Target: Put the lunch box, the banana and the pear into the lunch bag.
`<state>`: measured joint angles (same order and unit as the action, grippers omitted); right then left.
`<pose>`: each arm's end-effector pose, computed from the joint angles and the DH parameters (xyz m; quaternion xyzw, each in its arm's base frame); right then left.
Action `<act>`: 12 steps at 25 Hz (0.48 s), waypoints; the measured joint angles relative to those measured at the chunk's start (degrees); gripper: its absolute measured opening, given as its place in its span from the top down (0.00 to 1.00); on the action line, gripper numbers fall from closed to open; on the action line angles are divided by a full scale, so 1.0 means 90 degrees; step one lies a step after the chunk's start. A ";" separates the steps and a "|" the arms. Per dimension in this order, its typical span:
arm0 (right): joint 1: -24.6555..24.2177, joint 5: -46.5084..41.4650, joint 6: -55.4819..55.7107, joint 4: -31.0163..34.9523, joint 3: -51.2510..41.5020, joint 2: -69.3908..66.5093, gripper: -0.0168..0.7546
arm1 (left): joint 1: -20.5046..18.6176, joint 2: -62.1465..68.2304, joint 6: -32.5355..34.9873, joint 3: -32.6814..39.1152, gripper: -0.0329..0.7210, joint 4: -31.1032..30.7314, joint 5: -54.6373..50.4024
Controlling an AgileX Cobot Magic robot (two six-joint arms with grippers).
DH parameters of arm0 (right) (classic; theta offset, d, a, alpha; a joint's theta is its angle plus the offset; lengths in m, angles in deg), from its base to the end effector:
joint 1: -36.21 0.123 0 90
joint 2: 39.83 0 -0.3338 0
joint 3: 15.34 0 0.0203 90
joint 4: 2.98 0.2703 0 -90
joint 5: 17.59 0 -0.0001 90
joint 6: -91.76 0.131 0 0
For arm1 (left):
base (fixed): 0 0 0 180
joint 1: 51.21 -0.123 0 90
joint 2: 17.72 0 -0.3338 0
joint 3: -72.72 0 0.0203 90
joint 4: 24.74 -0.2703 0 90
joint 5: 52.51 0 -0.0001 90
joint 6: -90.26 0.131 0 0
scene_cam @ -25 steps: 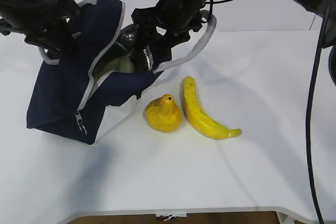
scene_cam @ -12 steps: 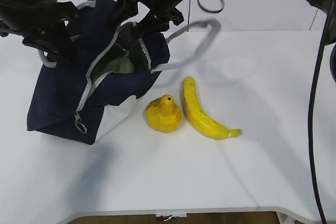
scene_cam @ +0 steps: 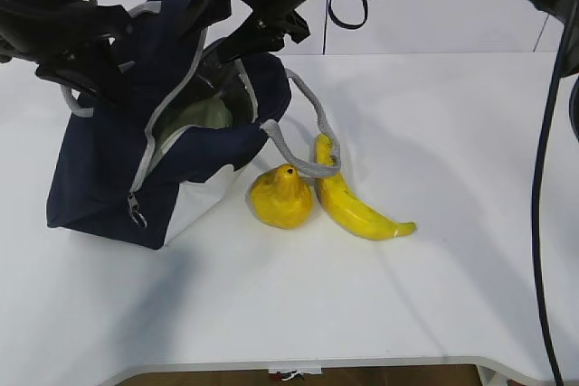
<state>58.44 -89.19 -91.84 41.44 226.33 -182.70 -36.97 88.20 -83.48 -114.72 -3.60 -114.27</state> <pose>0.5081 0.3017 0.3045 -0.1703 0.8842 0.4069 0.1539 0.3845 -0.1405 0.3086 0.1155 0.9633 -0.1854 0.1562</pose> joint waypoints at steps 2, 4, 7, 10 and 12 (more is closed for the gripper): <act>0.0000 0.0000 0.0000 0.0000 0.0000 0.0000 0.32 | 0.0000 0.0000 0.0000 0.0000 0.96 -0.0025 0.0000; 0.0000 0.0000 0.0000 0.0000 0.0000 0.0000 0.32 | 0.0000 0.0000 0.0000 0.0000 0.96 -0.0025 0.0000; 0.0000 0.0000 0.0000 0.0000 0.0025 0.0000 0.32 | 0.0000 0.0000 0.0000 0.0000 0.96 -0.0035 0.0000; -0.0027 0.0000 0.0000 0.0005 0.0095 0.0000 0.32 | 0.0000 0.0000 0.0000 0.0000 0.96 -0.0091 0.0000; -0.0065 0.0000 0.0000 0.0005 0.0241 0.0000 0.32 | 0.0000 0.0000 0.0000 0.0000 0.96 -0.0152 0.0000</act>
<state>57.86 -89.19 -91.84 41.49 228.50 -182.70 -36.97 88.20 -83.48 -114.72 -4.96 -114.27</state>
